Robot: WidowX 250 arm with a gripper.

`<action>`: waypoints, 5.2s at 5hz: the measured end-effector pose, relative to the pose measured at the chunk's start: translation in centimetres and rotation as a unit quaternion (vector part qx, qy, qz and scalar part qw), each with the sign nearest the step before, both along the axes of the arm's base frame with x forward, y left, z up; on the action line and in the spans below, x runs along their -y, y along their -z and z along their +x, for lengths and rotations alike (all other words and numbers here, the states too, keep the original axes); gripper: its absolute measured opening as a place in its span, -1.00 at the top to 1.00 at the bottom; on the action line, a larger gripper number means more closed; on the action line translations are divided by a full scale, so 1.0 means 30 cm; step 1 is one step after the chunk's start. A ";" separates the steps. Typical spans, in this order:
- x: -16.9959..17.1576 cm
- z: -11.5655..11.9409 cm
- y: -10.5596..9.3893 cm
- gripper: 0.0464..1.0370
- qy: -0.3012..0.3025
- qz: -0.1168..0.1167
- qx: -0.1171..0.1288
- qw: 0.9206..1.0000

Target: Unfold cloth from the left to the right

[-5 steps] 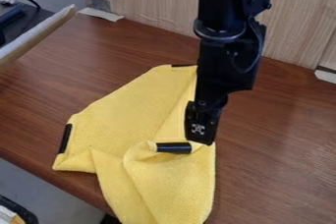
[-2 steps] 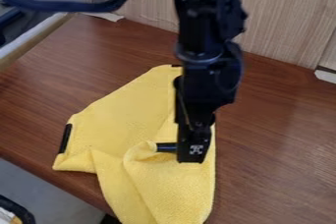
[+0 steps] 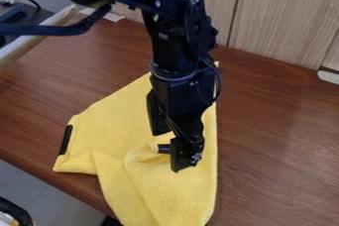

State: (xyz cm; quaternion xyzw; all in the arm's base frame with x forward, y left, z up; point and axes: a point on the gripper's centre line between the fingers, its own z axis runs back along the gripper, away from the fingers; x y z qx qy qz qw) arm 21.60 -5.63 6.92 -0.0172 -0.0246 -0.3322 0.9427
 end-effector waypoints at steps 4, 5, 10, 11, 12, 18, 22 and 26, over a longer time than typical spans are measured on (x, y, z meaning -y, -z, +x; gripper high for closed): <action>-0.045 0.036 0.122 -0.87 -0.058 0.047 -0.040 0.996; -0.046 0.039 0.121 -0.32 -0.064 0.057 -0.042 0.995; -0.045 0.052 0.095 0.99 -0.048 0.045 -0.041 0.997; -0.025 0.083 0.052 0.99 -0.045 0.034 -0.025 0.998; 0.052 0.112 -0.008 0.99 -0.040 0.003 -0.002 0.999; 0.441 0.218 0.122 0.99 0.100 -0.038 -0.003 0.994; 0.459 0.211 0.174 -0.44 0.111 -0.016 -0.021 0.993; 0.365 0.235 -0.020 -0.93 0.102 -0.022 0.038 0.994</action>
